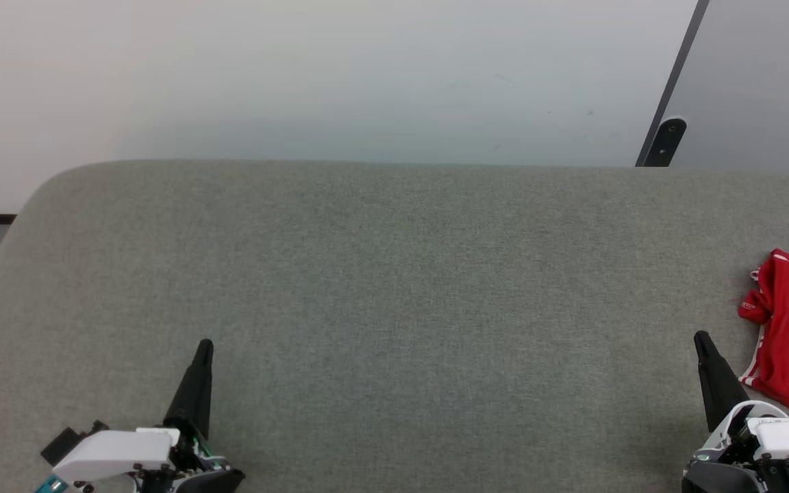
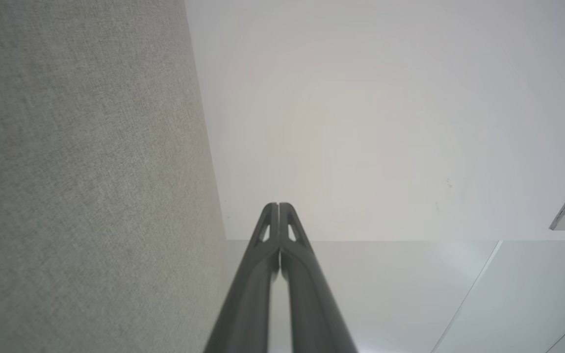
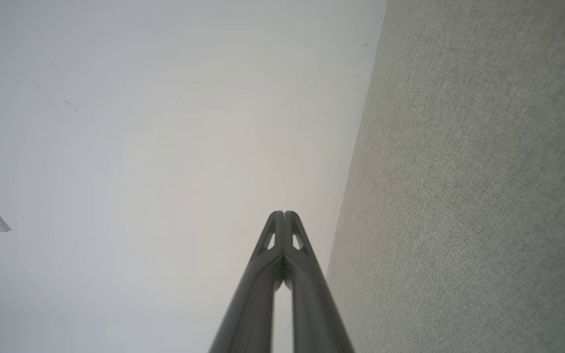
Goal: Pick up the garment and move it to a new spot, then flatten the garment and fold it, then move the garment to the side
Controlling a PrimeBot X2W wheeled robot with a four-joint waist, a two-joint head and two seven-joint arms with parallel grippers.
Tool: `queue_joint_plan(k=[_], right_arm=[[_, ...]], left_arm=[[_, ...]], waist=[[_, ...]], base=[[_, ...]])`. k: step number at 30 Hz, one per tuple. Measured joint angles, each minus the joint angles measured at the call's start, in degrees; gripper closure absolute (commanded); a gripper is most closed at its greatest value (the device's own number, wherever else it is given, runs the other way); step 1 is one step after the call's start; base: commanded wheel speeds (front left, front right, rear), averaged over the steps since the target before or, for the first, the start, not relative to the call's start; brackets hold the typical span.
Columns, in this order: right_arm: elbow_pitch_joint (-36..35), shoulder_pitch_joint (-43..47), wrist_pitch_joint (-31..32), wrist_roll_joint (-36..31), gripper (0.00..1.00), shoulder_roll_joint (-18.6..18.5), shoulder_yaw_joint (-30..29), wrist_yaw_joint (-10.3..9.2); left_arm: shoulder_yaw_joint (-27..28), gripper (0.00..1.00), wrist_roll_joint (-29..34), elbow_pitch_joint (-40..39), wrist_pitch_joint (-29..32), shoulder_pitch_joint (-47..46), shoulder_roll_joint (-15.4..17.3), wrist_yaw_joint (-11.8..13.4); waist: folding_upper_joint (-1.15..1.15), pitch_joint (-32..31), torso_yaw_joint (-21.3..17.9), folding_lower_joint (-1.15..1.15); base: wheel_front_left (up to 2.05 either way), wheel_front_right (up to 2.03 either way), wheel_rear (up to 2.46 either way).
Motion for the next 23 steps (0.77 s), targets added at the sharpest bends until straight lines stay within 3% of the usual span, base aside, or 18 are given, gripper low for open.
queue_joint_plan(k=[23], right_arm=[[0.0, 0.0, 0.0, 0.0, 1.0, 0.0, 0.0, 0.0]], left_arm=[[-0.02, 1.0, 0.0, -0.01, 0.0, 0.0, 0.0, 0.0]], waist=[[0.0, 0.0, 0.0, 0.0]], base=[[0.0, 0.0, 0.0]])
